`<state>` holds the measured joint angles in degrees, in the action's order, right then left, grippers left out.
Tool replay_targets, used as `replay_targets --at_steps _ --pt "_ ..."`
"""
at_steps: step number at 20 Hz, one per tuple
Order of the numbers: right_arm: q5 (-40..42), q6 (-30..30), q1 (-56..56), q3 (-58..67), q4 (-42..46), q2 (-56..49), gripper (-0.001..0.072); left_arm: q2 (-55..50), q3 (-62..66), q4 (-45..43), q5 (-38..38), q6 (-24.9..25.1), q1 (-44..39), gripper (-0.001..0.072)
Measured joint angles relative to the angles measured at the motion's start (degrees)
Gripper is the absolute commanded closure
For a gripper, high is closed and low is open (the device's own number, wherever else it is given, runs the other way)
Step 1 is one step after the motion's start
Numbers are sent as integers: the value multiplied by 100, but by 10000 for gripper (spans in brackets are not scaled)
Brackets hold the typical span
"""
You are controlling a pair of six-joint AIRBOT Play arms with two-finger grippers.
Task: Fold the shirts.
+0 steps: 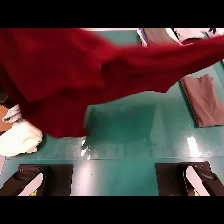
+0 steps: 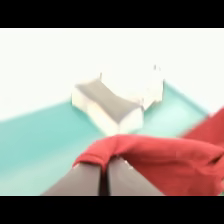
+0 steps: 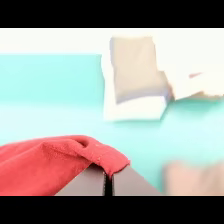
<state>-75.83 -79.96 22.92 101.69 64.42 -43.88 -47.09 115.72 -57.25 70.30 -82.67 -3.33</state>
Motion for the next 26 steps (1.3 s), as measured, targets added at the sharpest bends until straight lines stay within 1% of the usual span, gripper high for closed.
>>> replay_targets --at_steps 3,5,8,11,15,18,20,22,24,26 --pt "-361 33 179 1224 -2 -380 699 20 612 -160 -83 -155 0 681" --pt "-494 44 229 1578 -4 -557 698 20 647 -304 -83 -223 0 681" --pt "-634 46 229 1338 -35 -769 699 -33 50 -634 -55 -345 0 681" --pt "-745 50 -57 647 57 -1191 698 -323 -1029 -857 -57 -396 0 680" --pt "-754 55 -828 -378 684 -2258 698 -1349 -2332 -975 -238 -422 0 680" --pt "-511 55 -1292 -828 1128 -3364 698 -2483 -2804 -979 -518 -343 0 681" --pt "-348 50 -1453 -767 1276 -4094 698 -3206 -2949 -935 -739 -214 4 681" --pt "-295 46 -1541 -461 1357 -4704 697 -3731 -3016 -717 -988 -96 81 680" --pt "-291 44 -1580 -81 1390 -5073 697 -4041 -3049 -354 -1073 85 256 680" --pt "-358 79 -1537 188 1401 -5226 697 -4205 -3062 -13 -935 273 492 680"
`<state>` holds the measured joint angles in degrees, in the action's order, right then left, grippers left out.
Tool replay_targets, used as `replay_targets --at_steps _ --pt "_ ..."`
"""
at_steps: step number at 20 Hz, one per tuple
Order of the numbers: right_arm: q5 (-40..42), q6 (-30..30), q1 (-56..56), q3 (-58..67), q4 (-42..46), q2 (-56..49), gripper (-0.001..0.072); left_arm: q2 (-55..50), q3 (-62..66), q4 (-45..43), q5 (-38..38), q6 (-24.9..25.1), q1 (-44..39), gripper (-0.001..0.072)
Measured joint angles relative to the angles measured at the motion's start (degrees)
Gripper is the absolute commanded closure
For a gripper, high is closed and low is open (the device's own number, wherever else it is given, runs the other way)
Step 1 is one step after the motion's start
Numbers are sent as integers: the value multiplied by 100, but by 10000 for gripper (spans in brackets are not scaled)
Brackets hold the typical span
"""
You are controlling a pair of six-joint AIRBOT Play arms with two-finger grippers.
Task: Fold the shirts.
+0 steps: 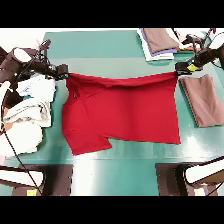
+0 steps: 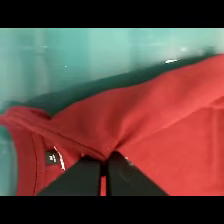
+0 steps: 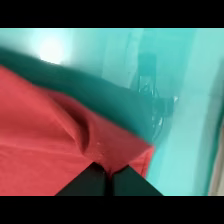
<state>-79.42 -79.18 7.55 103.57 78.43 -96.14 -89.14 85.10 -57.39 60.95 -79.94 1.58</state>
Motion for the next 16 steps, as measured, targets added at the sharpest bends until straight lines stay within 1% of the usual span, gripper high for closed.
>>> replay_targets --at_steps 2,4,8,9,10,11,14,16 --pt "-94 35 90 4 22 13 697 -83 -15 120 299 133 203 680" --pt "-122 52 192 -271 24 146 697 -136 -109 42 614 240 295 680" --pt "61 74 286 -1239 48 428 696 -173 -492 -103 767 341 378 679" --pt "153 74 282 -1491 63 485 671 -177 -605 -109 767 354 385 659" --pt "240 72 262 -1692 66 540 456 -184 -699 -142 769 356 391 381" --pt "328 68 229 -1858 109 584 319 -181 -774 -184 761 348 400 223" --pt "483 15 188 -2087 4 772 321 -103 -892 -214 772 140 413 230" --pt "501 -15 214 -2149 -151 1014 321 107 -973 -389 940 42 409 230"
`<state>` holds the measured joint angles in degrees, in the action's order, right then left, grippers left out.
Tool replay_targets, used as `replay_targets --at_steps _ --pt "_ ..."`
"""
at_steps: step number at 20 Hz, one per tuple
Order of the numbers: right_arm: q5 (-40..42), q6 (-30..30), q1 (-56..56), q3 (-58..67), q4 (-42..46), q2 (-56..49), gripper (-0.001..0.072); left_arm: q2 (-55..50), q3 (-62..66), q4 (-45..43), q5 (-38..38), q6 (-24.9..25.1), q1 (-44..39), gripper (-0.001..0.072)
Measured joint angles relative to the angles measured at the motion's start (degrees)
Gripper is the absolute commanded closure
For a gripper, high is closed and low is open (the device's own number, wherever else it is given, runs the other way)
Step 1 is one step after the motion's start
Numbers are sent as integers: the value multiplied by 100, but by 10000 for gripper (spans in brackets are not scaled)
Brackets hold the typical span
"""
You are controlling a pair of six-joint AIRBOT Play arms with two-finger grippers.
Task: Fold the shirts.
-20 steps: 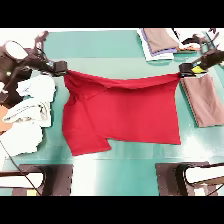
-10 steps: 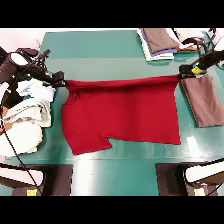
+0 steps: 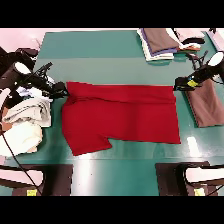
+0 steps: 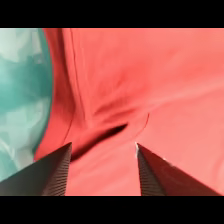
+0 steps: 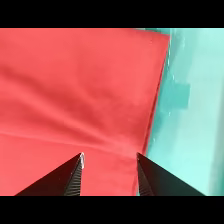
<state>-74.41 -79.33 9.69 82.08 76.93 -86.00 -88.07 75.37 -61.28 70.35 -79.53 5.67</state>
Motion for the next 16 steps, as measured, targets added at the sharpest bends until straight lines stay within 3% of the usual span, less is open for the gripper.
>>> replay_targets --at_steps 3,10,16 --pt "-90 4 92 -264 -282 605 321 710 -643 -284 240 -109 -72 229" --pt "94 48 149 -1679 -616 2020 322 2977 -3585 -533 166 -490 -109 229" --pt "254 79 155 -2240 -678 2455 322 3633 -4876 90 -402 -522 -118 231"
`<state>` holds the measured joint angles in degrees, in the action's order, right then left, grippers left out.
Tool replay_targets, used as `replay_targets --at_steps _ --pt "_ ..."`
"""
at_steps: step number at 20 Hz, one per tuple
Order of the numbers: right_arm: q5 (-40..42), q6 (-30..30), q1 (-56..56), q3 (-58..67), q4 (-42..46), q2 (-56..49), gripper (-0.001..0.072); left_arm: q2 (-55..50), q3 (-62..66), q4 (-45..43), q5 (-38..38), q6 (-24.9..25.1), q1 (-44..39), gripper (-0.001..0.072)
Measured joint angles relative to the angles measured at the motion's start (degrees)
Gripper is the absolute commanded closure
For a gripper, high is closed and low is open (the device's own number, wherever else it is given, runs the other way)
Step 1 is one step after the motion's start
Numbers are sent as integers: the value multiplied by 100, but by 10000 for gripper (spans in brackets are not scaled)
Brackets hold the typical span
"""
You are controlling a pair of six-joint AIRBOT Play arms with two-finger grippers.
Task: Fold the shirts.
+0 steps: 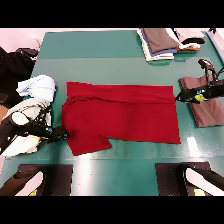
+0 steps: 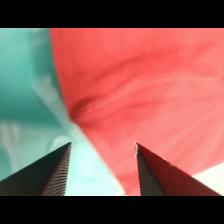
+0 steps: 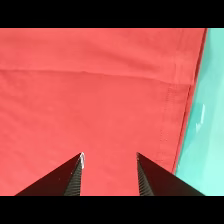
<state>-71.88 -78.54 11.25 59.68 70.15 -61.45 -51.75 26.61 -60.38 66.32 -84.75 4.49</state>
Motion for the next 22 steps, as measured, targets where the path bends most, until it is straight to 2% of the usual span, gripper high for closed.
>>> replay_targets --at_steps 2,3,4,6,10,11,14,17,19,21,22 --pt "17 4 0 -46 -4 39 322 55 -197 313 -149 50 0 232" --pt "13 7 0 -59 -4 50 322 72 -254 420 -195 66 0 289" --pt "11 9 0 -72 -9 61 323 81 -302 503 -262 81 2 494" --pt "-66 17 0 -87 4 72 323 96 -358 654 -337 125 2 680" --pt "-345 50 175 -431 254 81 304 114 -210 833 -125 280 0 682" --pt "-415 52 315 -614 323 81 188 116 -118 828 -24 310 -2 682" --pt "-691 61 1005 -1335 487 48 178 118 153 807 216 409 0 682" --pt "-901 81 1620 -1969 531 -136 209 118 278 800 236 452 0 681" --pt "-951 120 1803 -2249 382 -315 275 118 313 798 227 470 0 682" --pt "-1051 168 1867 -2393 122 -505 288 118 332 796 229 487 0 682" --pt "-1084 203 1834 -2435 -22 -588 409 118 339 796 227 496 0 682"
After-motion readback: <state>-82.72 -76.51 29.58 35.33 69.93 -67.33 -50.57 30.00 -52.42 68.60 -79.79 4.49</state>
